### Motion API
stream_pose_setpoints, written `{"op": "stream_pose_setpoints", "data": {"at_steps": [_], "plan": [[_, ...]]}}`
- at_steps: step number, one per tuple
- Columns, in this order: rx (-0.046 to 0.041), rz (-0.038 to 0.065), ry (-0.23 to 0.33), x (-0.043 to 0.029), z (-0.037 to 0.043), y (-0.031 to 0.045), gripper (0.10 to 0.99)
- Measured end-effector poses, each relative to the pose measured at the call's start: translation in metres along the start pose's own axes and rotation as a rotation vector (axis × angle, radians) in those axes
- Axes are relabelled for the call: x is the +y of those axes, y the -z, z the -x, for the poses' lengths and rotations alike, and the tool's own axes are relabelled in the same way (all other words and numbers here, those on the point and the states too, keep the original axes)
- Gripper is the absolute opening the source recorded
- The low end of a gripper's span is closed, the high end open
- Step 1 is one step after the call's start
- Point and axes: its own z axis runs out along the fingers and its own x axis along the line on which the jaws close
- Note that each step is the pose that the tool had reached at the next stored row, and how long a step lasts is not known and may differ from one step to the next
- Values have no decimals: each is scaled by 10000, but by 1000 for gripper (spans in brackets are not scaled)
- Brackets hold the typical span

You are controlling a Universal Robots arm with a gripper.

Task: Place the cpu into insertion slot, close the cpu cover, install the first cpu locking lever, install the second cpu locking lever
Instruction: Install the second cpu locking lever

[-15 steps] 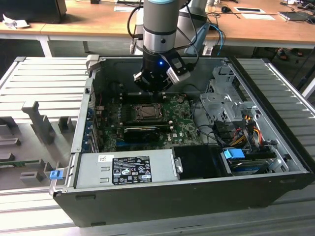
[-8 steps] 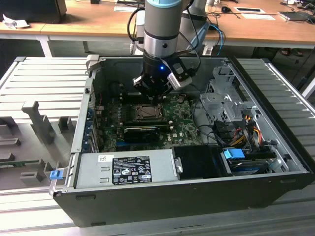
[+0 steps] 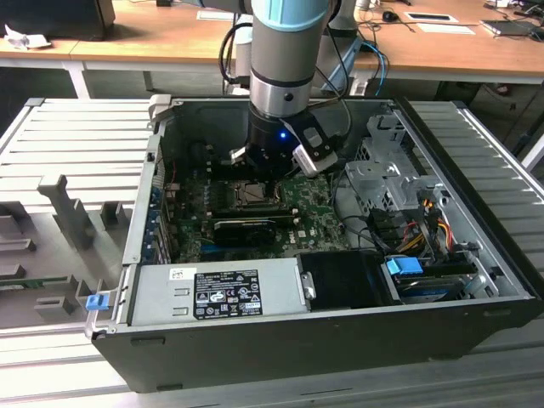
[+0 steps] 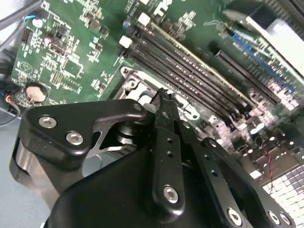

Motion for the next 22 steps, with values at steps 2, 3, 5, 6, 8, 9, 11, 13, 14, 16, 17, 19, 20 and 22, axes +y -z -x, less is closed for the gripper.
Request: {"op": "stream_pose_setpoints", "data": {"at_steps": [2, 3, 5, 6, 8, 9, 11, 13, 14, 16, 17, 19, 20, 22], "plan": [[-36, 171, 8, -113, -12, 9, 106], [-48, 298, 10, -127, -15, 10, 106], [-83, 659, 14, -130, -29, 10, 106], [-113, 964, 14, -130, -31, 9, 106], [-118, 1075, 11, -131, -32, -1, 106], [-117, 1124, 11, -131, -40, -7, 106], [-133, 1298, 13, -131, -91, -14, 106], [-133, 1302, 14, -151, -110, -17, 106], [-133, 1302, 13, -173, -119, -16, 106], [-134, 1304, 13, -205, -128, -15, 106], [-134, 1305, 12, -245, -142, -11, 106], [-134, 1308, 12, -271, -157, -9, 106], [-135, 1312, 12, -274, -163, -9, 106], [-136, 1329, 14, -274, -192, -10, 106]]}}
